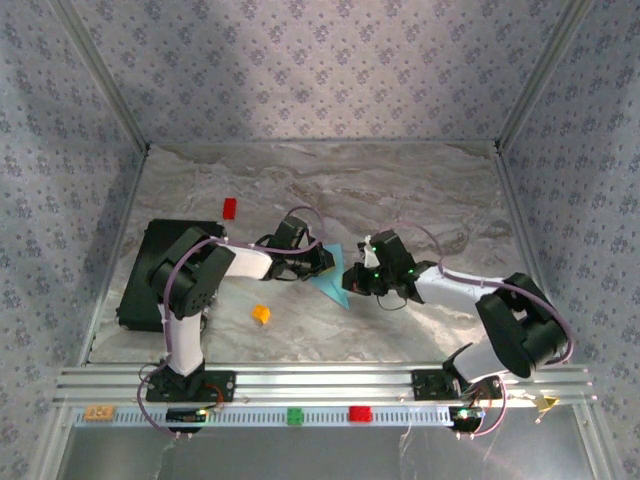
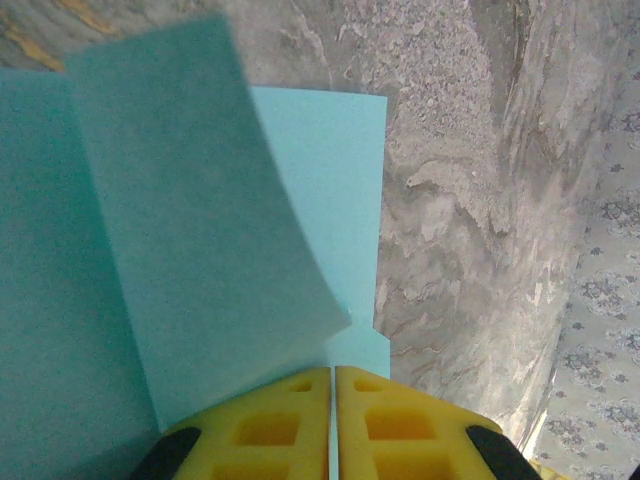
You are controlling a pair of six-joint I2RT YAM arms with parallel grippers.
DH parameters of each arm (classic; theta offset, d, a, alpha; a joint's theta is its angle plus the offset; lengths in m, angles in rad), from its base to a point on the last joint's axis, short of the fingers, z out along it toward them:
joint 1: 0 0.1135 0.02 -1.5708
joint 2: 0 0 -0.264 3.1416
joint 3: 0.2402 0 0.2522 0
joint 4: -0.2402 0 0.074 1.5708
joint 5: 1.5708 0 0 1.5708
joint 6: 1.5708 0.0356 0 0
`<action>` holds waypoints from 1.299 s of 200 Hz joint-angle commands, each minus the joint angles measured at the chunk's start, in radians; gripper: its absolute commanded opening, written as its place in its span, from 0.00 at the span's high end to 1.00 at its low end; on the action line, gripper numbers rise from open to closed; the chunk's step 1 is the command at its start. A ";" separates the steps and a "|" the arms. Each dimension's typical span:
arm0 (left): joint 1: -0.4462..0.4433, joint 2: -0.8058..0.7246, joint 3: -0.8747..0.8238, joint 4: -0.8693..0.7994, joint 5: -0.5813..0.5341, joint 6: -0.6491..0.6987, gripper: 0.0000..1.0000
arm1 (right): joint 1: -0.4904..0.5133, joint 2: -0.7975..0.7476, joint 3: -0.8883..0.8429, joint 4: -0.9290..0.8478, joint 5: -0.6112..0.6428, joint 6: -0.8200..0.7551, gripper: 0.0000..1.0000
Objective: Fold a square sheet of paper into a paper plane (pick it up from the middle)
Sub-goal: Fourth fold the wing at the center of the table.
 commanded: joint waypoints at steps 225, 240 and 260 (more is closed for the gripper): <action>0.018 0.022 0.025 -0.092 0.012 0.033 0.89 | -0.029 0.242 -0.017 0.051 -0.013 0.062 1.00; 0.028 0.014 0.033 -0.089 0.027 0.036 0.88 | -0.035 0.245 -0.054 0.078 -0.020 0.070 1.00; 0.033 -0.014 0.051 -0.101 0.049 0.056 0.85 | -0.037 0.245 -0.071 0.104 -0.027 0.078 1.00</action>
